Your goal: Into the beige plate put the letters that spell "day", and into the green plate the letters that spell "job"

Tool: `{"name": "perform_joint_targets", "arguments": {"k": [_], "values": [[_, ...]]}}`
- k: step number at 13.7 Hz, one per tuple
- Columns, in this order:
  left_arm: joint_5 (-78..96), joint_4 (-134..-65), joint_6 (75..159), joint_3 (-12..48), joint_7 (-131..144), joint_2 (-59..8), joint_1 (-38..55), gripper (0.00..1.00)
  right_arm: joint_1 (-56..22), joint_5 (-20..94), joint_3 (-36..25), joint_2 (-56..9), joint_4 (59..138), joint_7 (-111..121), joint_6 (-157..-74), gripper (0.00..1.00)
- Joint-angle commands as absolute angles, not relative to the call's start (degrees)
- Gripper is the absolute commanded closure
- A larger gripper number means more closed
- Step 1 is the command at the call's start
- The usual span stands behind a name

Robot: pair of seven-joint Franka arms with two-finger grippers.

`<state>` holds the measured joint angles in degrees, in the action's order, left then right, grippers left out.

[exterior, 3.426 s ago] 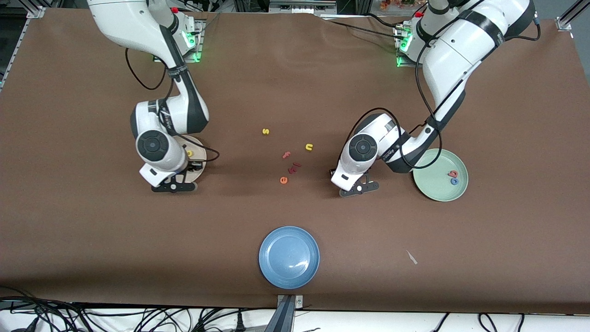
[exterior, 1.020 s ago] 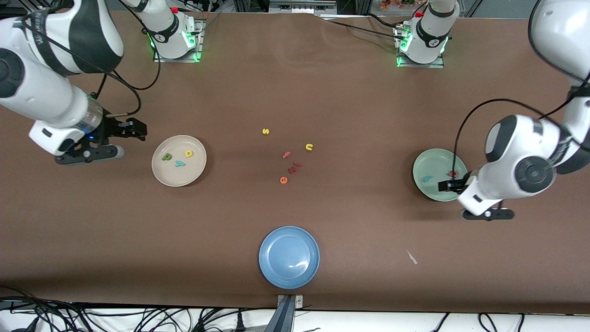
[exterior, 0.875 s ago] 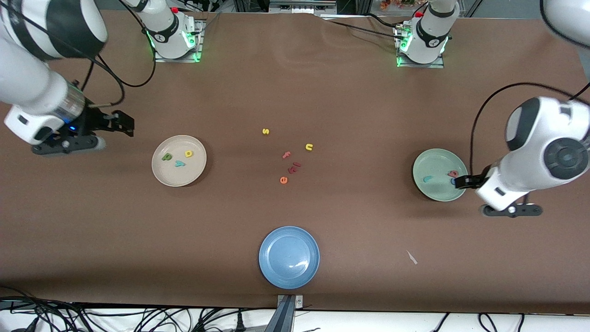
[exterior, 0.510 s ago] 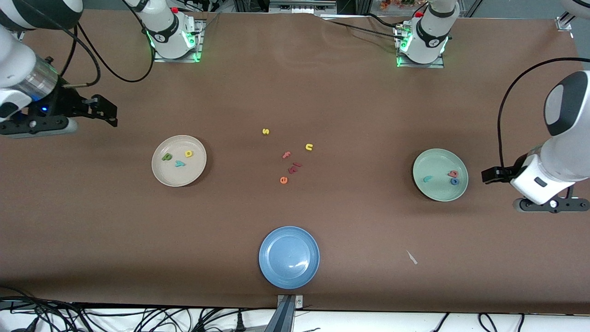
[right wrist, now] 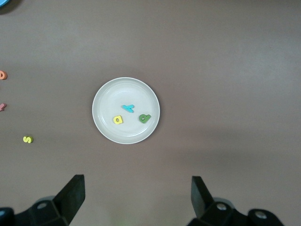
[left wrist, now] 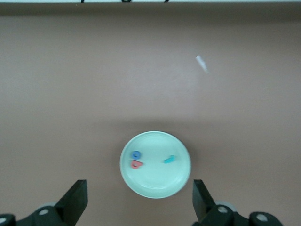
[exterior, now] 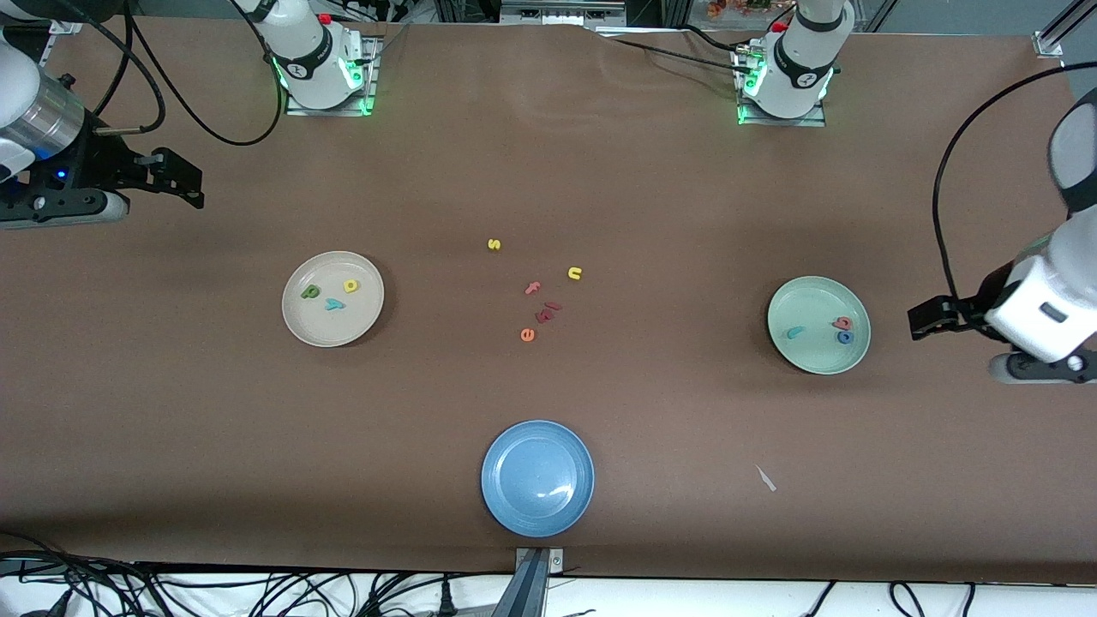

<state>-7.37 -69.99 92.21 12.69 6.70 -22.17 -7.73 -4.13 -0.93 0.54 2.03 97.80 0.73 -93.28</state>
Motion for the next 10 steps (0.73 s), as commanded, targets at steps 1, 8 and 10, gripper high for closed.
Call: {"name": "perform_joint_targets", "arguments": {"k": [1, 8, 10], "values": [[-1.8, -72.5, 91.4, 1.7, 0.9, -18.2, 0.3, 0.02, -1.8, -0.9, 1.8, 3.0, 99.1, 1.1, -94.8, 0.0], [-1.8, -89.9, 102.7, 1.7, -3.6, -6.6, -0.9, 0.0, -1.8, -1.1, 2.5, 2.7, 99.1, 0.8, -95.3, 0.0], [-1.8, -88.5, 101.3, 1.5, -4.3, -6.2, -1.7, 0.0, -1.8, -0.6, 2.3, 2.6, 99.1, 0.5, -95.2, 0.0]]}}
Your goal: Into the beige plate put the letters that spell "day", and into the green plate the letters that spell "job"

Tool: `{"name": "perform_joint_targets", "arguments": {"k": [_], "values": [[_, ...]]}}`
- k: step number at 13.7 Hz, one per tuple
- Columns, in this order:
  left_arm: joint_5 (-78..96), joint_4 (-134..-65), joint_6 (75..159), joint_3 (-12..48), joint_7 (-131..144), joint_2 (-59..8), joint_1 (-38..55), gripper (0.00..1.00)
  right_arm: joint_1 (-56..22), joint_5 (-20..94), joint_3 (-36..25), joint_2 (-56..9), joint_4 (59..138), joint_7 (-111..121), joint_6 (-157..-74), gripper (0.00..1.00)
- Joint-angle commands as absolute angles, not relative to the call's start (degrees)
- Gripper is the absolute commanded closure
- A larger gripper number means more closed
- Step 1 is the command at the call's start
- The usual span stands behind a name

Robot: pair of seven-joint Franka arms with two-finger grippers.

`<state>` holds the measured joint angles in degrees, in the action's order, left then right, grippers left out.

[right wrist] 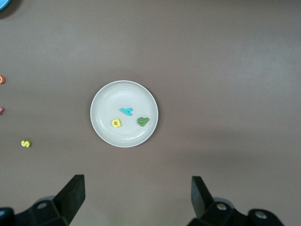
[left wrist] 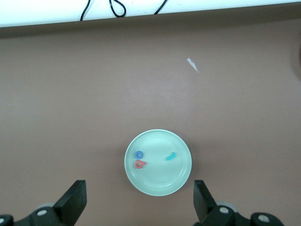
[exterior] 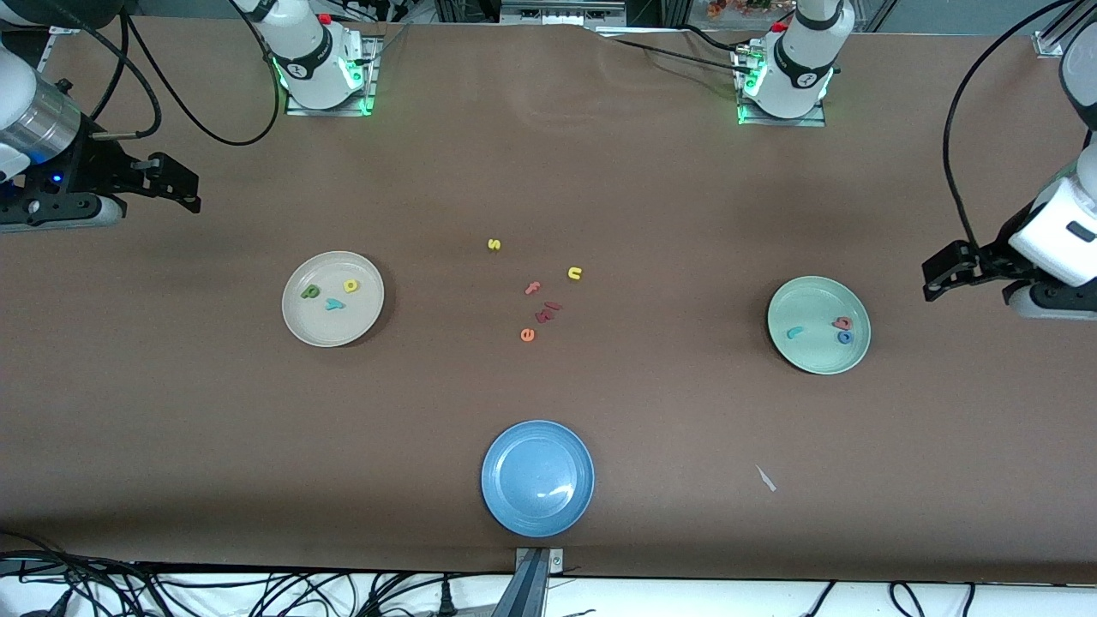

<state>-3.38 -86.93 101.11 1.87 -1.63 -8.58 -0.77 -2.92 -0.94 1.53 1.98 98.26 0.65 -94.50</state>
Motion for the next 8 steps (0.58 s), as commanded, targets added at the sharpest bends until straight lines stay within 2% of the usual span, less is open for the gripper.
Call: {"name": "perform_joint_targets", "arguments": {"k": [1, 8], "values": [[-1.8, -88.3, 101.3, 1.5, -4.4, -6.2, -2.3, 0.0, -1.8, -0.4, 2.2, 2.5, 99.1, 0.4, -95.3, 0.0], [-2.5, -88.1, 101.3, 1.7, -4.4, -6.2, -4.8, 0.0, -1.8, -0.3, 1.9, 2.3, 98.8, 0.6, -95.7, 0.0]]}}
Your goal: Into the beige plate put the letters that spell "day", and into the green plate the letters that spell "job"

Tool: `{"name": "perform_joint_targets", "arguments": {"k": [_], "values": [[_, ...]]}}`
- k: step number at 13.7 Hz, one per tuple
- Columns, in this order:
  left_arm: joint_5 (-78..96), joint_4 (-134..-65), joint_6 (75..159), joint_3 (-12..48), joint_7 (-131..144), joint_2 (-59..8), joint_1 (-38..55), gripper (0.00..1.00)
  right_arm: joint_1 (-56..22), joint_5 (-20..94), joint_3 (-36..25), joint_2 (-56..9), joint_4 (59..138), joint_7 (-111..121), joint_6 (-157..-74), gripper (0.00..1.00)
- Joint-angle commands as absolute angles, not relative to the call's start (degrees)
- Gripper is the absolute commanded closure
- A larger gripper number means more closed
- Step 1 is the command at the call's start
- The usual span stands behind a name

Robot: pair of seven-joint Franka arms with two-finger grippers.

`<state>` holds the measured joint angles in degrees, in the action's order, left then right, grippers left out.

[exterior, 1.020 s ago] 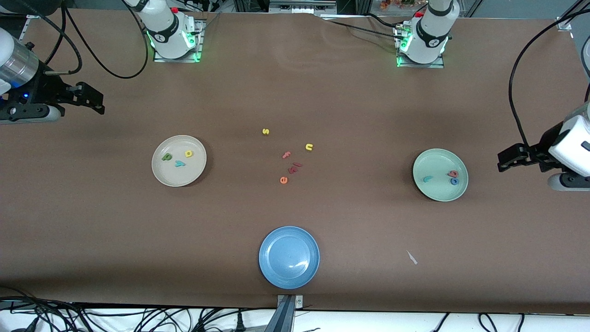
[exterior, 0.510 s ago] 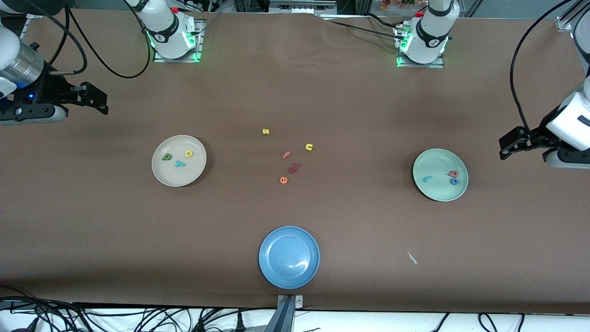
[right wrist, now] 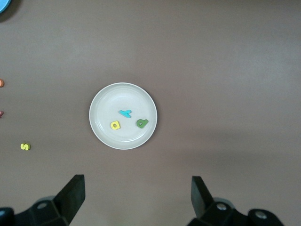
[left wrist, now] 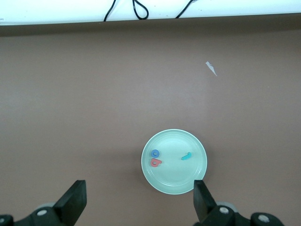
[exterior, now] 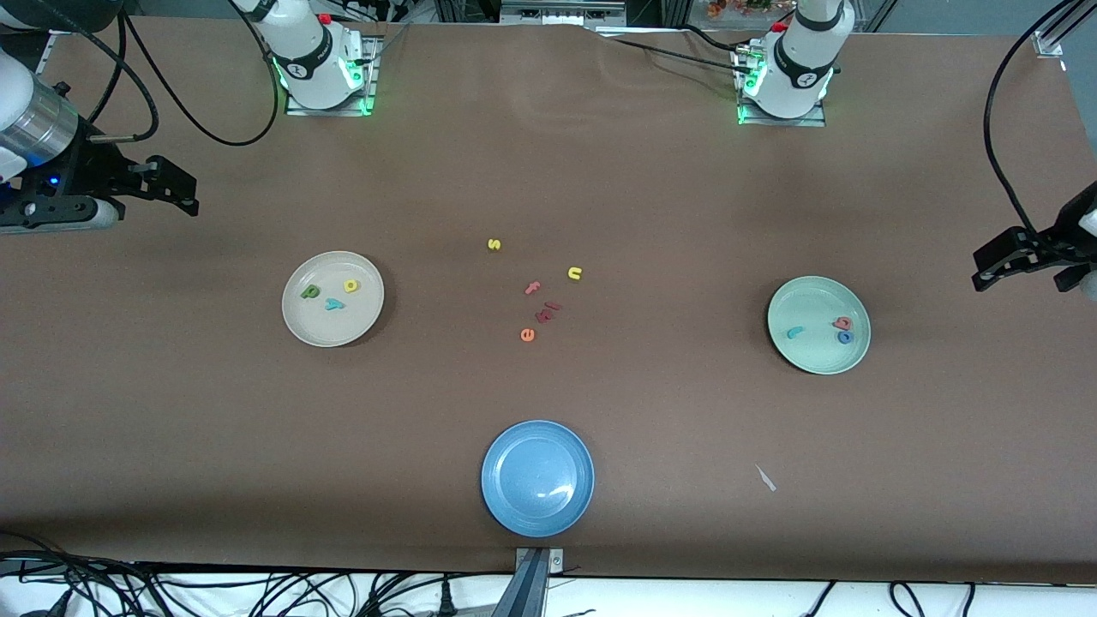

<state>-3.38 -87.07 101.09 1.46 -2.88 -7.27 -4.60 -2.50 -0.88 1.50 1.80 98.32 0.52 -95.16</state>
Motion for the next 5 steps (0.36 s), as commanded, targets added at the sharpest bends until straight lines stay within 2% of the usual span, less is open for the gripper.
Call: {"name": "perform_joint_targets", "arguments": {"k": [1, 5], "values": [[-2.6, -88.2, 101.4, 1.7, -4.5, -6.2, -4.8, 0.0, -1.8, -0.3, 2.0, 2.1, 98.8, 0.5, -95.7, 0.0], [-2.6, -88.5, 101.6, 3.0, -4.1, -6.7, -3.3, 0.0, -1.8, -0.2, 2.0, 2.0, 98.6, 0.5, -95.7, 0.0]]}}
